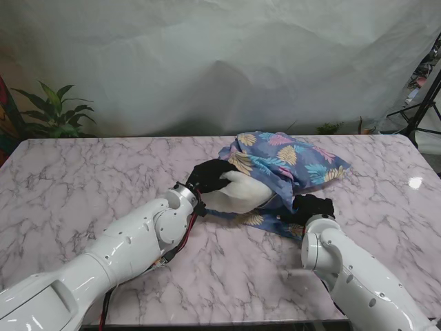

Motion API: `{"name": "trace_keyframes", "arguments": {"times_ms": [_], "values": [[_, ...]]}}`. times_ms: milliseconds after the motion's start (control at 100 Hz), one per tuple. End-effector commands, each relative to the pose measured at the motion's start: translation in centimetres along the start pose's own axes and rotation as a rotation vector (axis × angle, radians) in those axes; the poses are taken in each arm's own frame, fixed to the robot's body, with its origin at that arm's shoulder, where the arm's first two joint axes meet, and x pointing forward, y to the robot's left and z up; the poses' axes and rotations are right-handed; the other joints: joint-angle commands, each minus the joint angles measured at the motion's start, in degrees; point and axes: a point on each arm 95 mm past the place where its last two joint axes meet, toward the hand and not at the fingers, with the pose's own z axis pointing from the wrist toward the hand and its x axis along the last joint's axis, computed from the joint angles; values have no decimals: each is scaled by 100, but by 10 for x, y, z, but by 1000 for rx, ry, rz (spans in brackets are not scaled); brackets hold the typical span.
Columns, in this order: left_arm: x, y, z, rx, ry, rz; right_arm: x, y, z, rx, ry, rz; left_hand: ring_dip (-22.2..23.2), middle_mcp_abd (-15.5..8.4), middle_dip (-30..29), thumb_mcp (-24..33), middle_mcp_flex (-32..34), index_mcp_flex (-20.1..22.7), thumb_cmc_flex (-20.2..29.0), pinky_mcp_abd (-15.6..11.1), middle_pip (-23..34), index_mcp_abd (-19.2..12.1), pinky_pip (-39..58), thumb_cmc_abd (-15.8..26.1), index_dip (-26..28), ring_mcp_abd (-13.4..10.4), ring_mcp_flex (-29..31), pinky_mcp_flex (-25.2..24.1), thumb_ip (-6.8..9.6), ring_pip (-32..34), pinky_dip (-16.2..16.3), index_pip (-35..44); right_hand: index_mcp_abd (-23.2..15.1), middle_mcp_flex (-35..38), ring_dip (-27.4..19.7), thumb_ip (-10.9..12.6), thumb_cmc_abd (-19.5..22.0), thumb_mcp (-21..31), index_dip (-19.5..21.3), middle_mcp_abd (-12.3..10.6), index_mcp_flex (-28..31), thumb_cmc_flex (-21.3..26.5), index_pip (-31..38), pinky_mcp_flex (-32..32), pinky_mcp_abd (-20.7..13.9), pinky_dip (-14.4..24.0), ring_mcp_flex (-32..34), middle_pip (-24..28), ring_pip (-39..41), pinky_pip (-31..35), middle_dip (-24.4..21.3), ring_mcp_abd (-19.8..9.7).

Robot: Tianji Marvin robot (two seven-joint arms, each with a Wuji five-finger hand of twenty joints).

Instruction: Put a pillowcase on a pillow

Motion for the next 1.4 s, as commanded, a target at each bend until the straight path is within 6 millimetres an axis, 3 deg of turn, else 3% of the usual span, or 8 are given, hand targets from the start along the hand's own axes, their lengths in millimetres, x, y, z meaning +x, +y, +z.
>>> {"name": "trace_keyframes", "arguments": {"times_ms": [0, 170, 290, 320, 410, 630, 850, 1390], "values": [[4, 1, 3, -1, -3, -35, 5, 10, 10, -16, -3, 25, 205, -203, 275, 580, 248, 520, 707, -1075, 339, 577, 494, 769, 472, -41, 132, 226, 497, 277, 240, 1211, -420, 300, -119, -11, -289, -172, 153, -207, 336, 447, 308, 27, -162, -96, 170, 50, -44, 126, 4, -201], [4, 0, 3, 22, -36, -95, 16, 16, 28, -74, 19, 38, 211, -180, 282, 598, 258, 534, 702, -1060, 331, 590, 502, 759, 479, -15, 138, 229, 495, 280, 244, 1201, -1907, 1914, -196, 383, 477, -3087, -1095, -679, 1726, 3364, 2054, 522, -422, 55, 1290, -38, -114, 410, 10, -501], [5, -3, 5, 32, -49, -107, 28, 21, 26, -62, 43, 126, 215, -169, 287, 606, 263, 532, 698, -1050, 322, 600, 508, 764, 484, -11, 137, 229, 491, 282, 247, 1189, -2253, 3098, -393, 483, 1190, -3131, -125, -698, 2044, 3828, 2314, 675, -541, 56, 1931, -452, -396, 421, -139, -341], [5, -4, 5, 34, -54, -109, 31, 22, 24, -43, 45, 177, 215, -165, 288, 606, 266, 532, 697, -1051, 321, 603, 509, 763, 485, -4, 134, 230, 490, 282, 247, 1186, -2239, 3267, -423, 531, 1286, -3032, 160, -635, 1915, 3961, 2361, 682, -525, 54, 2034, -496, -434, 418, -138, -224], [7, -6, 6, 44, -71, -113, 42, 31, 15, -15, 34, 327, 218, -141, 290, 609, 265, 527, 700, -1040, 312, 606, 516, 765, 489, 8, 139, 240, 488, 289, 248, 1176, -2098, 3999, -453, -782, 276, 1929, 813, -485, 1609, 1886, 2515, 931, -334, 75, 2693, -282, -333, 515, 1, 154], [18, -8, 9, 76, -140, -150, 63, 46, -6, 53, 40, 669, 234, -57, 298, 608, 261, 504, 718, -980, 274, 692, 530, 786, 501, 46, 144, 256, 482, 313, 241, 1125, -1192, 3895, 943, -696, 312, 1834, 932, 370, 1349, 2615, 3000, 3650, 717, -223, 4658, 2271, 2360, 1517, 1466, 161], [29, -12, 14, 102, -187, -165, 78, 54, -25, 142, 50, 821, 216, 16, 324, 507, 267, 479, 785, -936, 207, 754, 544, 809, 541, 94, 130, 281, 472, 322, 204, 1039, -685, 3796, 2770, -582, 241, 1692, 729, 639, 1345, 2990, 3086, 5408, 559, 393, 4698, 2590, 6206, 3036, 1806, -1404], [22, -28, 16, 72, -222, -123, 82, 48, -59, 319, 135, 758, 172, 42, 372, 479, 283, 475, 786, -931, 136, 776, 563, 819, 633, 111, 120, 296, 488, 354, 154, 937, -259, 4038, 3950, -620, 195, 1926, 863, 452, 1420, 3021, 3158, 5979, -154, 2162, 4707, 3375, 7518, 5709, 2471, -1938]]}}
